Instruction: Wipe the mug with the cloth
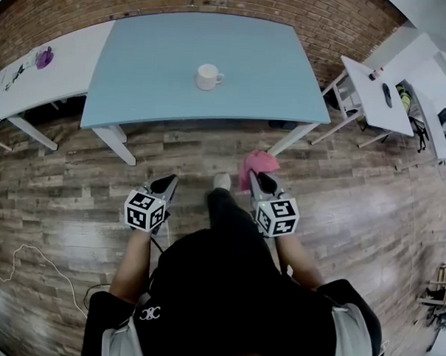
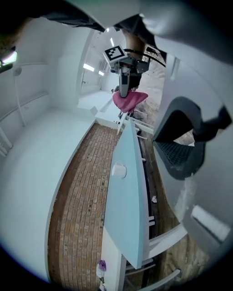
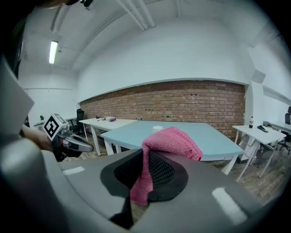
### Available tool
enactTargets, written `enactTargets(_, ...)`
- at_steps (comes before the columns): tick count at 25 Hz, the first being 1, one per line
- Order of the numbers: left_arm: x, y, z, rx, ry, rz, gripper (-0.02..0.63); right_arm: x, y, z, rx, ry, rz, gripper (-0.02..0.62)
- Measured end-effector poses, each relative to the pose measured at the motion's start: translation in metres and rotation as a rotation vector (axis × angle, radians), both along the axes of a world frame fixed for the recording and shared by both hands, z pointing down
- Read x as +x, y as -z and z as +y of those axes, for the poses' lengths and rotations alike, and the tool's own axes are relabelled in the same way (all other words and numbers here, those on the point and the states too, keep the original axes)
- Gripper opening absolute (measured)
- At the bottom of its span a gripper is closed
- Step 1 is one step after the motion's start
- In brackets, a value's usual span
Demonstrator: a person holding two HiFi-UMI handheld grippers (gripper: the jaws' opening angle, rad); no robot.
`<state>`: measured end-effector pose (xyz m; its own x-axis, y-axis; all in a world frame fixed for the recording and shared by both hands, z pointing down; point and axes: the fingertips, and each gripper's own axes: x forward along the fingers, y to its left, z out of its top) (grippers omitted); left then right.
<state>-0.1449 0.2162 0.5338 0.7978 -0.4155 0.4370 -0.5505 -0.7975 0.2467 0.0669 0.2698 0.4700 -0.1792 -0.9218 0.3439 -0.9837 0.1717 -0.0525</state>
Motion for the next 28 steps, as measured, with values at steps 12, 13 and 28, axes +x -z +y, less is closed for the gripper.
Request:
enactTargets(12, 0.046, 0.002, -0.107, -0.001, 0.024, -0.041, 0.005, 0.047, -0.012, -0.132, -0.014, 0.062, -0.034, 0.035)
enactTargets(13, 0.051, 0.001, -0.116, -0.005, 0.025, -0.043, 0.005, 0.05, -0.013, -0.142, -0.021, 0.074, -0.043, 0.036)
enactTargets(28, 0.115, 0.002, -0.236, -0.055, 0.075, -0.137, 0.005, 0.075, -0.033, -0.282, -0.133, 0.315, -0.153, 0.035)
